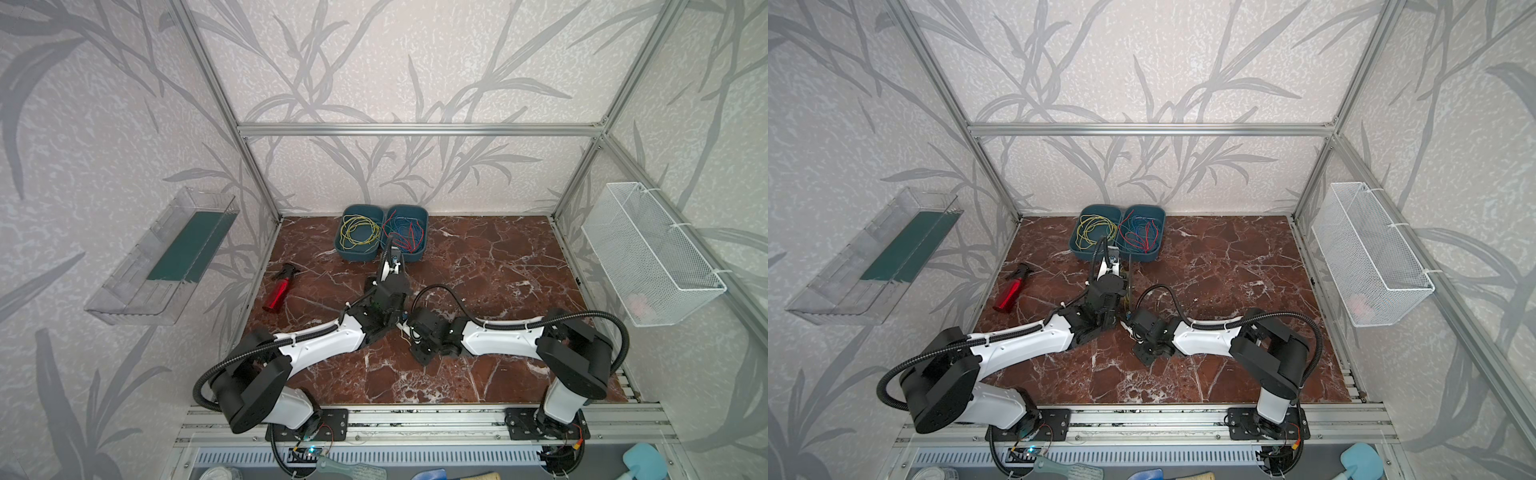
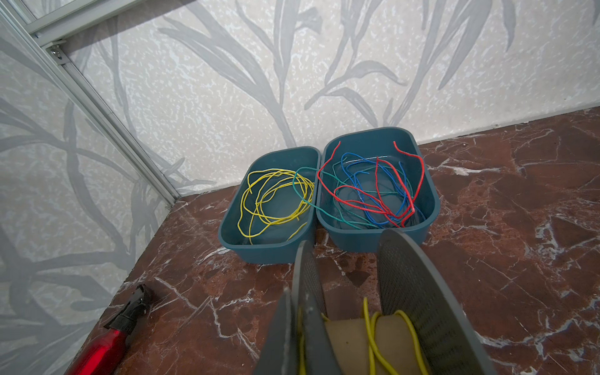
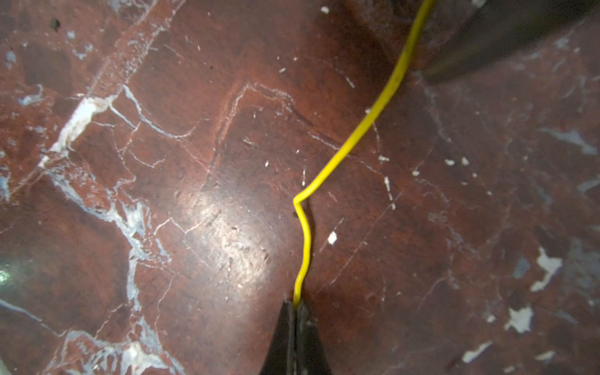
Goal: Wrap the cables
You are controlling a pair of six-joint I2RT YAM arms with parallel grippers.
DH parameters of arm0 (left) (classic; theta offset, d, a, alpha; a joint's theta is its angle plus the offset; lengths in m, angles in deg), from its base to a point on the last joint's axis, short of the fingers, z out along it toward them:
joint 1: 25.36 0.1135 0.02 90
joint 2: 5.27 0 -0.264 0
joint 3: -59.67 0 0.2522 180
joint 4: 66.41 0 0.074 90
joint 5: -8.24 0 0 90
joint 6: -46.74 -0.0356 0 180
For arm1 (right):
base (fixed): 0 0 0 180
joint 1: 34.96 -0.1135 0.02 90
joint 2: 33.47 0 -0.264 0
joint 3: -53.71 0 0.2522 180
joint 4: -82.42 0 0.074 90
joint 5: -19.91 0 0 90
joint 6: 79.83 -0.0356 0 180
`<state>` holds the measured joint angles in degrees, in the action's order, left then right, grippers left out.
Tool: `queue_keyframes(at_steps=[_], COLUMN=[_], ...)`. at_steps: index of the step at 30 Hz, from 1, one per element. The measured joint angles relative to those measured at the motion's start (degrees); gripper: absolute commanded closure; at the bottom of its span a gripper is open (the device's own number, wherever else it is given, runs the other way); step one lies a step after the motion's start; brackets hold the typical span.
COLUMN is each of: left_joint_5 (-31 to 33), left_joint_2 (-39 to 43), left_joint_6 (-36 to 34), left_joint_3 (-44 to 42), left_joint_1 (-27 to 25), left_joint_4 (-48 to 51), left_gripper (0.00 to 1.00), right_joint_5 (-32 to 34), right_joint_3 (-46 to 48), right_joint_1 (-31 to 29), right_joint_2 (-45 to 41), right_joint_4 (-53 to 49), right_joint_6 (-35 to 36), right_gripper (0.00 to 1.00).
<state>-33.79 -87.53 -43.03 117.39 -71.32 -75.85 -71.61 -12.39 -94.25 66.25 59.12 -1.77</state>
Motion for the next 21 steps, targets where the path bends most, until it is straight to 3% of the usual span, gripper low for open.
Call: queue_keyframes(at_steps=[6,14,21], left_joint_5=[0.02,-0.44,-3.15], left_joint_2=[0.33,0.33,0.24], left_joint_6=[-0.13,-0.59,-0.74], left_joint_3=[-0.31,-0.31,0.22], left_joint_1=[0.02,0.24,0.22], left_joint_4=[-0.02,0.17,0.83], left_gripper=[1.00,1.00,1.00], right_joint_5=[-0.09,-3.10,-3.37], right_joint_3=[1.92,8.81,15.91], right_joint_1=[0.00,-0.15,-1.77], right_joint_2=[-2.01,-17.11,-24.00], right_joint_4=[0.26,0.20,3.50], right_joint_6=[-0.26,-1.92,-5.44], right_gripper=[1.00,1.00,1.00])
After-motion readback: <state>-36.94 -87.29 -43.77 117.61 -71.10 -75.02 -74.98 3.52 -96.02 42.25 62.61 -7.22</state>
